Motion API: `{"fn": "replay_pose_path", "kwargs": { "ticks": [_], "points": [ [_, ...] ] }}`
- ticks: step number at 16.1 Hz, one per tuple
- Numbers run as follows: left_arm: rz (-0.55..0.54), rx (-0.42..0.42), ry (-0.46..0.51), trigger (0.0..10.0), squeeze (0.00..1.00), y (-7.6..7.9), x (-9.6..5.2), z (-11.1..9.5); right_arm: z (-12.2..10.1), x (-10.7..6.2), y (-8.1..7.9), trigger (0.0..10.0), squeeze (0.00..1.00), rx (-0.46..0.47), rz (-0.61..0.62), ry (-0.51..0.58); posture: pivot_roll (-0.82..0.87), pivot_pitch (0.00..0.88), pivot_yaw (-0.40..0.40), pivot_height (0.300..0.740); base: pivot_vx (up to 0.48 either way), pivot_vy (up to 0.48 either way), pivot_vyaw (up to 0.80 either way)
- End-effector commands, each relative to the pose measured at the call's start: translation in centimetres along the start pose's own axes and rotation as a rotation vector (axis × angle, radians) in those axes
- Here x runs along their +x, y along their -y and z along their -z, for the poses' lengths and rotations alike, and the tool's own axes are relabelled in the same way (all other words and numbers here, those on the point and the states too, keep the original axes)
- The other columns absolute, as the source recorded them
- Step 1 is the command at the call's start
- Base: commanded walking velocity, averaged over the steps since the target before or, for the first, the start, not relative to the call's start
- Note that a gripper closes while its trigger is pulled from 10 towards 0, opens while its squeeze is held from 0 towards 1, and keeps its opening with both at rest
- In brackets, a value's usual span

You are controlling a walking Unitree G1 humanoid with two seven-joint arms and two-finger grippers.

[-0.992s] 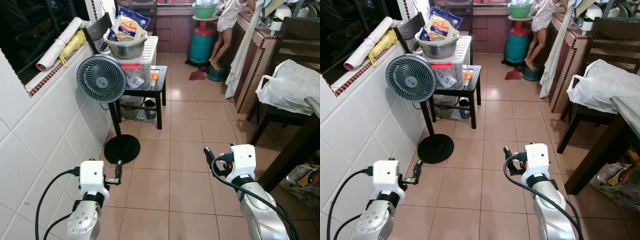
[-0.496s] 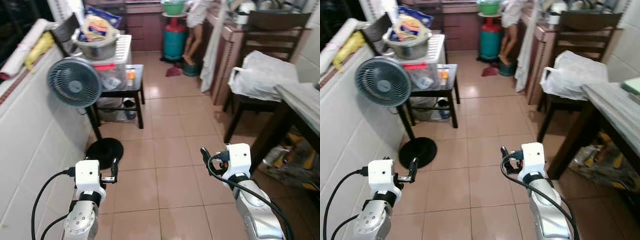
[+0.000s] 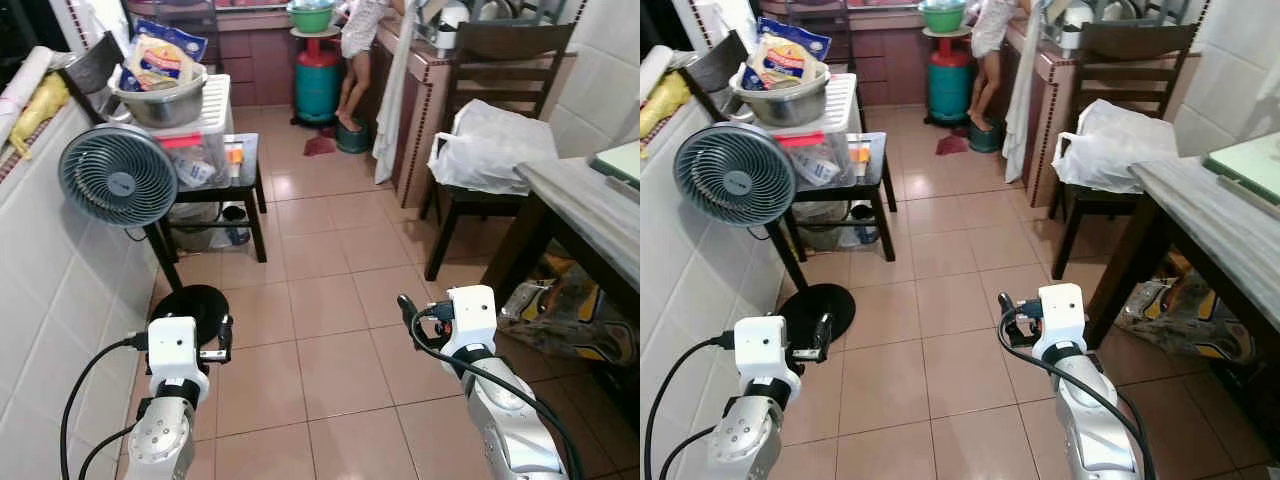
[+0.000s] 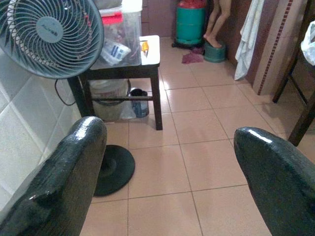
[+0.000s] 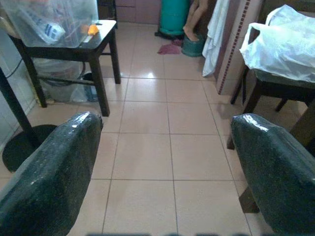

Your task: Setting the table

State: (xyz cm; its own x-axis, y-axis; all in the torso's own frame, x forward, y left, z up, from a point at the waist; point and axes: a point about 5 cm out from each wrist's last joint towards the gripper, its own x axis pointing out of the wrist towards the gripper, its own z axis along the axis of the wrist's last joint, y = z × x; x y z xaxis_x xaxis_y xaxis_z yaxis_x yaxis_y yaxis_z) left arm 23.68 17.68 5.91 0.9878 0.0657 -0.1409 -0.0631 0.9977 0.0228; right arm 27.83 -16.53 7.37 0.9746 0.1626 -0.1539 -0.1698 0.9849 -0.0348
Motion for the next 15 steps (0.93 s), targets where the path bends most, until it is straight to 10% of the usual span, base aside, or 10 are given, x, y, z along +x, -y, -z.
{"fn": "replay_pose_path", "kwargs": {
  "ticks": [1, 15],
  "points": [
    [-0.011, 0.002, -0.017, 10.0, 0.0, -0.2, 0.13, 0.19, -0.34, 0.26, 0.03, 10.0, 0.0, -0.001, -0.003, 0.011, -0.13, 0.0, 0.037, 0.74, 0.0, 0.0, -0.8],
    [-0.01, 0.005, -0.024, 10.0, 0.0, -0.36, 0.4, 0.29, -0.08, 0.67, -0.17, 10.0, 0.0, 0.014, -0.005, 0.004, -0.12, 0.0, 0.04, 0.74, 0.0, 0.0, -0.65]
  ]
}}
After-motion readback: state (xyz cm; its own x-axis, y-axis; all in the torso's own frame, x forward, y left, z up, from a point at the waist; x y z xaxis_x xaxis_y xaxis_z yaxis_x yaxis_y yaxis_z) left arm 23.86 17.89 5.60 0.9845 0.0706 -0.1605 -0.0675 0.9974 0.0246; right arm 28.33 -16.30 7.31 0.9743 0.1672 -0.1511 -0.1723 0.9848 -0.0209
